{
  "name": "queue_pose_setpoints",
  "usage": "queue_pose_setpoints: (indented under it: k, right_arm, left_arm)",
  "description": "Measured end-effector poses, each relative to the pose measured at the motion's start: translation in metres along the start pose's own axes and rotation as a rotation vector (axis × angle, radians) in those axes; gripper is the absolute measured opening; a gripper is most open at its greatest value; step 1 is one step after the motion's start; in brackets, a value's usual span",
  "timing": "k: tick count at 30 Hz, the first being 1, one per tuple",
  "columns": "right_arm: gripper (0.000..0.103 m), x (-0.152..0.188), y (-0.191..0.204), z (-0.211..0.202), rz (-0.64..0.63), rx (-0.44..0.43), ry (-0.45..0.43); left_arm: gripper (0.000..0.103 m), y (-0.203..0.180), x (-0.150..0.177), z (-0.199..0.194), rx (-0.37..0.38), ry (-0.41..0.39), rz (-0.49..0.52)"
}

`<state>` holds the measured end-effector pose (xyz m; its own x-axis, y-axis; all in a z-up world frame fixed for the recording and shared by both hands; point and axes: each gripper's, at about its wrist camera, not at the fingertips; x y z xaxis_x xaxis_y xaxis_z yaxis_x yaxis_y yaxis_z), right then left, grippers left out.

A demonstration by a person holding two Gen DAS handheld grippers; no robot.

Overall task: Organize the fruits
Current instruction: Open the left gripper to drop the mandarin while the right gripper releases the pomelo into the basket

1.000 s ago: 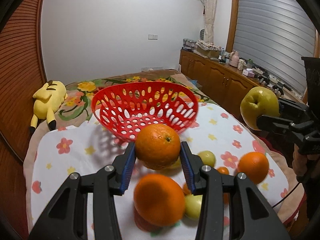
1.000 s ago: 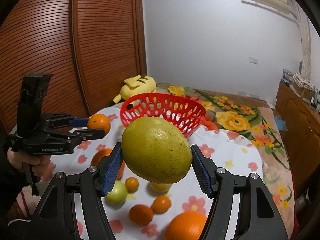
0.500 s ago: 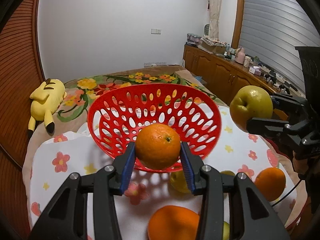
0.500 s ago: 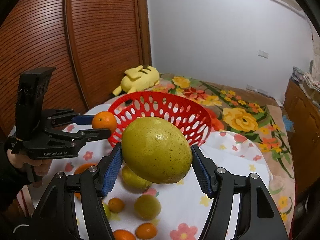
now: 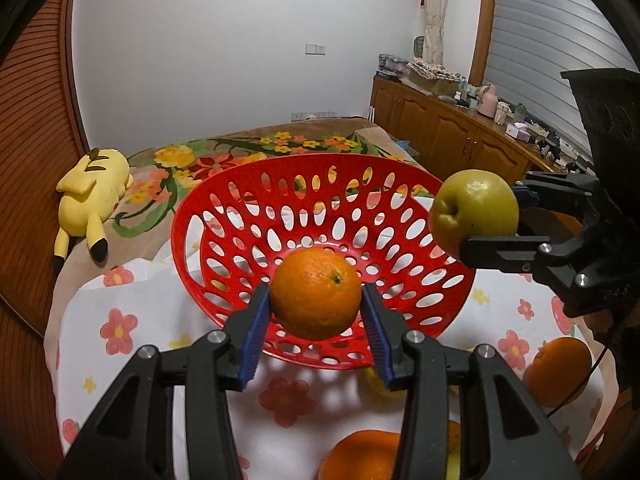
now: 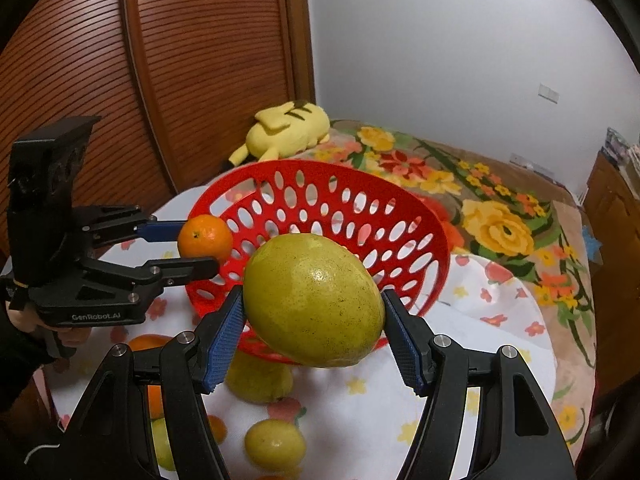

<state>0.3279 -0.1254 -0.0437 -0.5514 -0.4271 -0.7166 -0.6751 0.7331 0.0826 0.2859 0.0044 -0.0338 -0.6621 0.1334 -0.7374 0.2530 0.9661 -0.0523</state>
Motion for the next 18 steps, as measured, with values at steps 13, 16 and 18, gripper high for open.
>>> queue_pose_setpoints:
  k: [13,16,18]
  right_arm:
    - [0.069,-0.005,-0.005,0.029,-0.022,0.001,0.080]
    - [0.069,-0.004,-0.003,0.038,-0.034,0.003,0.113]
    - [0.069,-0.003,-0.001,0.044,-0.039,0.005,0.136]
  left_arm:
    - [0.050,0.018,0.001,-0.007,0.001,-0.025,-0.039]
    - [0.050,0.021,0.003,-0.011,0.003,-0.032,-0.044]
    - [0.051,0.022,0.004,-0.014,0.006,-0.037,-0.045]
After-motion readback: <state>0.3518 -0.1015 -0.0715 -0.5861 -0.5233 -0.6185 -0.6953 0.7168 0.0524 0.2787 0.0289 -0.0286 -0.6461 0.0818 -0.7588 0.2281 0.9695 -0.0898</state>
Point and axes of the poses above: each gripper's, at about its wrist camera, not at the fingertips, and z roughly the way its jaws point, y to its left, x to its underside, and after that the axes turned 3 degrees about -x, right-handed
